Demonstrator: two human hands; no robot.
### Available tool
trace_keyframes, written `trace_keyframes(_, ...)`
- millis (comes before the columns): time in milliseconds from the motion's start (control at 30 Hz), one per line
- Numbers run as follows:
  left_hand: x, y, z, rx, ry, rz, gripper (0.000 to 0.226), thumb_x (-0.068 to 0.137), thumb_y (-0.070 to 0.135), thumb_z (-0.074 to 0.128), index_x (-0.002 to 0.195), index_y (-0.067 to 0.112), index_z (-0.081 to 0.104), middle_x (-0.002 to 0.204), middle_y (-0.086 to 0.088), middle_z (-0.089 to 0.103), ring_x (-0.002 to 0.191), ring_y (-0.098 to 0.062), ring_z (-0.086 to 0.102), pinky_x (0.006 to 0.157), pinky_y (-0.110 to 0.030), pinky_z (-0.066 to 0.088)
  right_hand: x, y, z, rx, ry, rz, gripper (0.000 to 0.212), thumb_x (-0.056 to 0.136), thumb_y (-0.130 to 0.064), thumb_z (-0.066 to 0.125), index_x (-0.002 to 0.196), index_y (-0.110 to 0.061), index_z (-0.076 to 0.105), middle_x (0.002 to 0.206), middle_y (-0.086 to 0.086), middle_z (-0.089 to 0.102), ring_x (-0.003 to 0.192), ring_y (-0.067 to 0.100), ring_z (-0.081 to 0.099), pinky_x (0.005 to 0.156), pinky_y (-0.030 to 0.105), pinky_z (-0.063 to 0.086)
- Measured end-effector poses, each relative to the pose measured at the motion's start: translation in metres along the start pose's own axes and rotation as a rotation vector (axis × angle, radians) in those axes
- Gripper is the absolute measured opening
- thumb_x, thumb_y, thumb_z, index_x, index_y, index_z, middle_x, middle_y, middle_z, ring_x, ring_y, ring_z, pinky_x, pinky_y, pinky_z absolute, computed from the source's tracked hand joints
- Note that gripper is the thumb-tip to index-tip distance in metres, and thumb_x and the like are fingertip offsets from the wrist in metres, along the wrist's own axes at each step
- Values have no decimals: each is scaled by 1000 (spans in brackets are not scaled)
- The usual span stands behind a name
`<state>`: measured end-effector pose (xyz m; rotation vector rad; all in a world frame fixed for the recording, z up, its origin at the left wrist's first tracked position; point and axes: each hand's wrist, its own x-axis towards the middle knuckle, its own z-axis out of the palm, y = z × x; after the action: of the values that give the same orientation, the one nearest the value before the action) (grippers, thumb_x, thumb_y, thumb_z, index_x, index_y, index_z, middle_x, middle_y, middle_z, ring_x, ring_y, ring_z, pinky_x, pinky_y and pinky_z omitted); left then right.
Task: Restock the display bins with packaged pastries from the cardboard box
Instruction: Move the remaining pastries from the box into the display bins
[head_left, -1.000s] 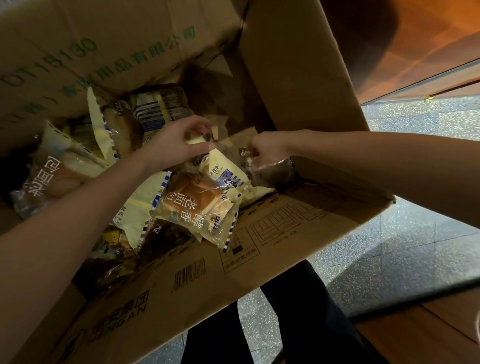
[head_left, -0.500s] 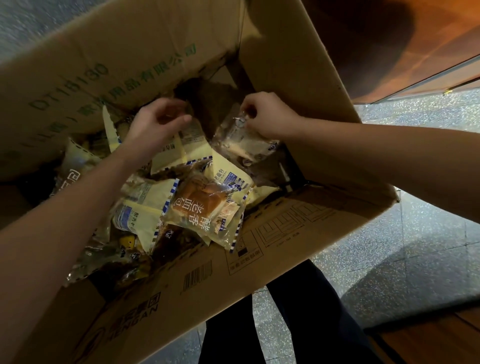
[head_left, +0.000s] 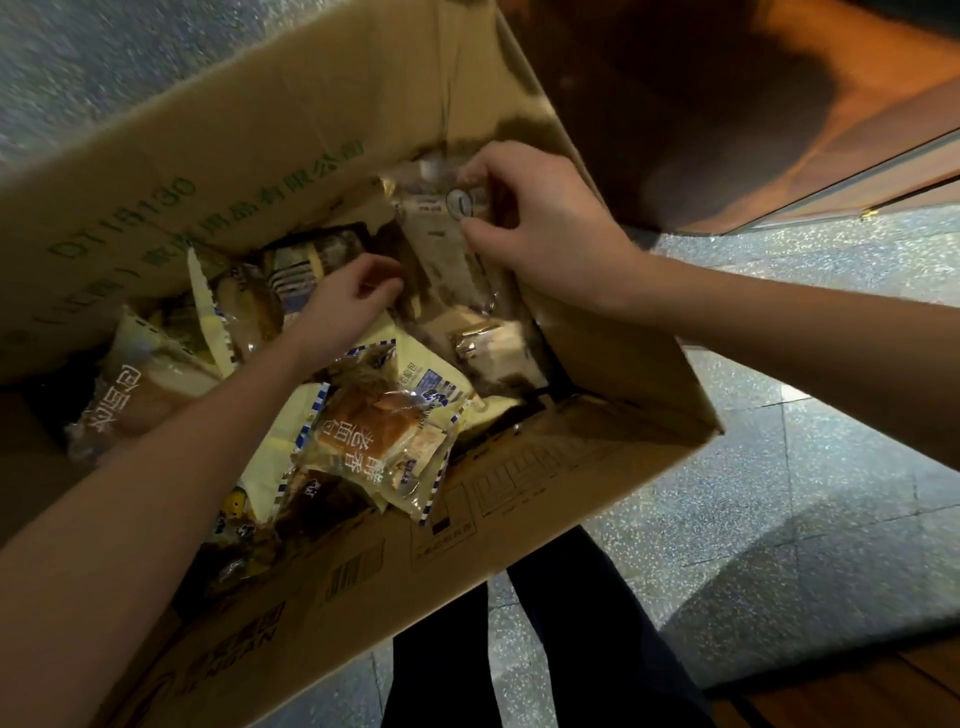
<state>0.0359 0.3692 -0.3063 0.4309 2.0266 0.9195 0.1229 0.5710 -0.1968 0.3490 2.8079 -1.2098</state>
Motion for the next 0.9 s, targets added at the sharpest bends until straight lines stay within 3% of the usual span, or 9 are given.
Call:
trace_keyframes(100,13,-1,12,19,-128,-58,39,93,20,65,131,17,55,119,1,65,109,-15,62,98,-35,49,-19,3,-21,71,-75,31,20,87,-18,66,104,-7,63,89,6,62,76,13,55,71,33,47)
trace_keyframes(200,27,4,28,47,-196,-117,40,90,14,68,127,15,56,119,-1,64,108,-19,61,100,-43,49,-31,6,-44,168,-132,46,14,87,-17,69,99,-12,63,84,4,63,74,14,57,71,35,48)
trace_keyframes(267,40,10,43,129,-245,-125,42,88,14,70,127,11,57,117,-1,62,109,-22,59,99,-42,47,-32,10,-61,218,-130,56,13,86,-17,70,95,-11,63,85,4,64,77,13,61,73,37,51)
trace_keyframes(333,56,13,55,181,-353,-136,49,86,17,72,131,11,55,115,0,58,114,-24,56,99,-36,42,-27,15,-76,245,-100,68,22,85,-20,69,98,-3,64,89,15,64,82,25,63,76,46,51)
trace_keyframes(467,82,16,64,289,-471,-224,61,83,23,77,136,10,51,126,-5,60,117,-25,54,93,-29,34,-15,24,-105,308,-58,67,23,83,-16,68,101,-3,67,96,27,64,87,39,63,76,50,51)
trace_keyframes(567,87,15,68,313,-556,-275,55,82,19,78,130,9,53,121,-7,62,116,-27,54,96,-32,34,-12,32,-123,342,-107,105,13,85,-10,70,97,-13,68,98,23,68,78,26,67,73,44,58)
trace_keyframes(700,82,13,73,251,-594,-319,52,79,18,80,125,6,60,115,-4,64,117,-27,54,108,-38,34,-14,46,-127,429,-133,178,25,88,-6,68,90,-31,67,83,-5,72,74,6,68,61,22,55)
trace_keyframes(767,81,12,74,261,-600,-306,59,75,33,82,126,10,63,119,-3,65,117,-25,54,110,-41,33,-16,49,-124,471,-158,217,26,88,-4,67,90,-30,68,76,-11,72,71,3,67,58,16,52)
trace_keyframes(900,119,-55,95,376,-681,-278,106,40,82,77,126,21,64,124,1,65,118,-24,56,109,-50,39,-19,53,-118,523,-177,239,16,88,-4,67,93,-19,68,76,-7,70,71,6,65,59,19,52)
